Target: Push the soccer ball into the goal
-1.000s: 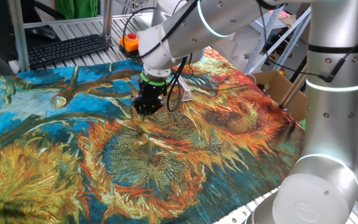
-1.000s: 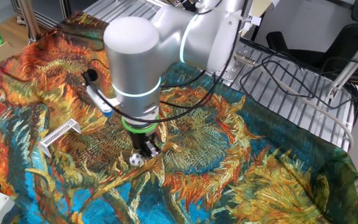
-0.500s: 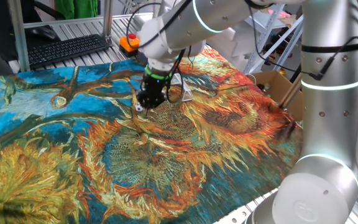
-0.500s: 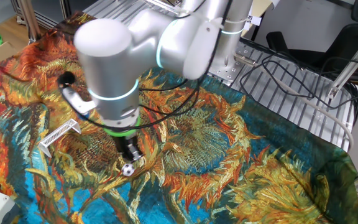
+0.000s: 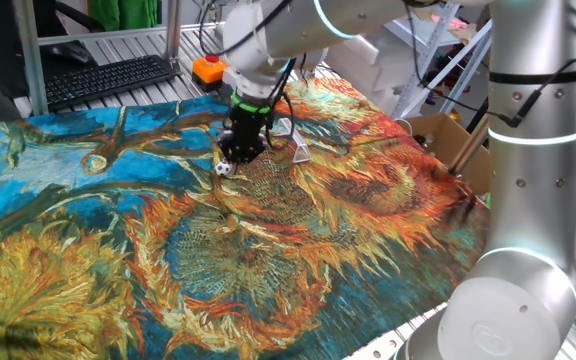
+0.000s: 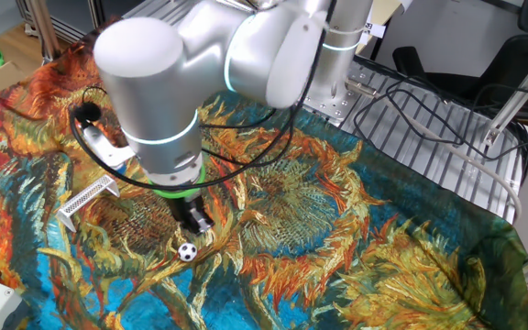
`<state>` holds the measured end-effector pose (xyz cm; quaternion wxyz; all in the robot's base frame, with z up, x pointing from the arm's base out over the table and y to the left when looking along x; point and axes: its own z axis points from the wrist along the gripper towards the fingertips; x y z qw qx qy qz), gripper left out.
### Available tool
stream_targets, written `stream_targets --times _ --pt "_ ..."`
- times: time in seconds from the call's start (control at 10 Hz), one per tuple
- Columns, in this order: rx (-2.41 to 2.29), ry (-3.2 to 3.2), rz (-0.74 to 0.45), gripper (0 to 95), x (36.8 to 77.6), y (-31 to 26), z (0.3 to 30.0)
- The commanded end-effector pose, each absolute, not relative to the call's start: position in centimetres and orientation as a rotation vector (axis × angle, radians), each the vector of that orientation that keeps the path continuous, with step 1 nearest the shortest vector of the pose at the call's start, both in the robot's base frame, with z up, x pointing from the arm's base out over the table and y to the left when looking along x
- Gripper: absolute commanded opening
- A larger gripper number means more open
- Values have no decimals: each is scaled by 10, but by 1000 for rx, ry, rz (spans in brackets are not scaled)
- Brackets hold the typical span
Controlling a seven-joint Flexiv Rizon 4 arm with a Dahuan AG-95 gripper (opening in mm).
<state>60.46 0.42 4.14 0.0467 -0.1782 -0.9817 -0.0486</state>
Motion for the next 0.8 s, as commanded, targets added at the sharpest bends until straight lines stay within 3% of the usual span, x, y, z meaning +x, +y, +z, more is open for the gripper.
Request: stream_targets --times 0.1,0.8 --pt "-545 -2998 -151 0 613 17 44" --pt "-393 -3046 -133 0 635 28 30"
